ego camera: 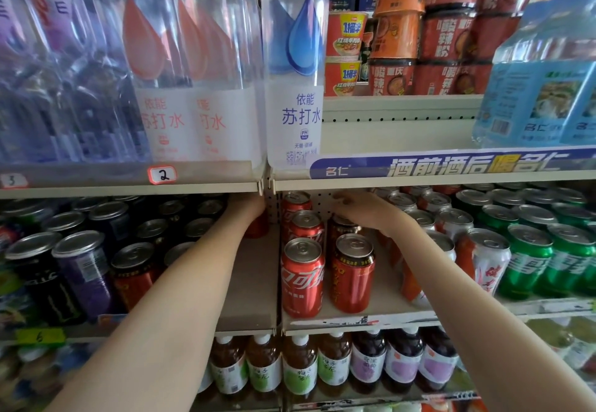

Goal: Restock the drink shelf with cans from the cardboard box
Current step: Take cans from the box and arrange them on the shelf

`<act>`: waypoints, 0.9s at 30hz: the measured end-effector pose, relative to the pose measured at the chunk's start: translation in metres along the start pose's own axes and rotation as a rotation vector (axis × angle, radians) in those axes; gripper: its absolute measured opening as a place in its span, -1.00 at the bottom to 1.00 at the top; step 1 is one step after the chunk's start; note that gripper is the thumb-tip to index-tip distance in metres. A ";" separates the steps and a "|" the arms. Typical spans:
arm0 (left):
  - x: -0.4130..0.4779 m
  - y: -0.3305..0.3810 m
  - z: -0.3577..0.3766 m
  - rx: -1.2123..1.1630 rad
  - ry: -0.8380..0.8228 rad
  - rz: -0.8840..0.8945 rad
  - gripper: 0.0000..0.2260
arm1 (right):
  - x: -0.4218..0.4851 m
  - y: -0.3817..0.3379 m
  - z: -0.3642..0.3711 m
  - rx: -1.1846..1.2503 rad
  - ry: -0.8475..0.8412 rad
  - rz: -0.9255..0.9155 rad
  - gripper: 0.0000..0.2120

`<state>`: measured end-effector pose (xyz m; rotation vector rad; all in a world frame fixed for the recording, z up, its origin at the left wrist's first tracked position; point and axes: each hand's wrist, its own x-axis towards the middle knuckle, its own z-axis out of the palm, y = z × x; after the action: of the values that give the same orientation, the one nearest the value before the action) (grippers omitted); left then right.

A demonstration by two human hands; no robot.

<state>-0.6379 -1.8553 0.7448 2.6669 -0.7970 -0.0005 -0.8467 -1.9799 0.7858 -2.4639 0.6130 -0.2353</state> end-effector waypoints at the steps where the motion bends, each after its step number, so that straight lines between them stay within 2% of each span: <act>1: 0.001 -0.001 -0.001 -0.002 -0.005 -0.007 -0.72 | 0.003 -0.004 -0.001 -0.016 0.037 -0.034 -0.64; 4: -0.007 0.003 -0.011 -0.073 -0.037 -0.014 -0.67 | 0.014 -0.019 0.001 -0.048 0.036 -0.096 -0.71; 5: -0.010 0.004 -0.012 -0.084 -0.022 0.001 -0.65 | 0.019 -0.026 0.004 -0.041 0.000 -0.105 -0.67; 8: -0.022 0.005 -0.016 -0.124 0.022 0.047 -0.69 | 0.031 -0.045 0.013 0.030 -0.194 0.033 -0.55; 10: -0.028 0.004 -0.018 -0.140 0.036 0.082 -0.69 | 0.040 -0.051 0.021 0.014 -0.254 0.037 -0.55; 13: -0.035 0.002 -0.021 -0.194 0.078 0.110 -0.67 | 0.055 -0.052 0.030 -0.149 -0.196 -0.051 -0.50; 15: -0.040 -0.001 -0.024 -0.230 0.094 0.151 -0.69 | 0.047 -0.061 0.032 -0.170 -0.153 -0.049 -0.53; 18: -0.039 -0.005 -0.020 -0.273 0.093 0.197 -0.76 | 0.045 -0.063 0.031 -0.208 -0.180 -0.027 -0.59; 21: -0.030 -0.009 -0.011 -0.288 0.090 0.173 -0.75 | 0.047 -0.065 0.028 -0.267 -0.160 -0.026 -0.60; 23: -0.012 -0.013 0.001 -0.283 0.084 0.134 -0.73 | 0.051 -0.063 0.027 -0.251 -0.171 -0.003 -0.61; 27: -0.012 -0.003 -0.002 -0.334 0.139 0.093 -0.70 | 0.043 -0.065 0.019 -0.057 -0.300 0.070 -0.57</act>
<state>-0.6463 -1.8453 0.7440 2.2885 -0.7984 0.0688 -0.7791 -1.9432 0.8092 -2.4598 0.5802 0.1794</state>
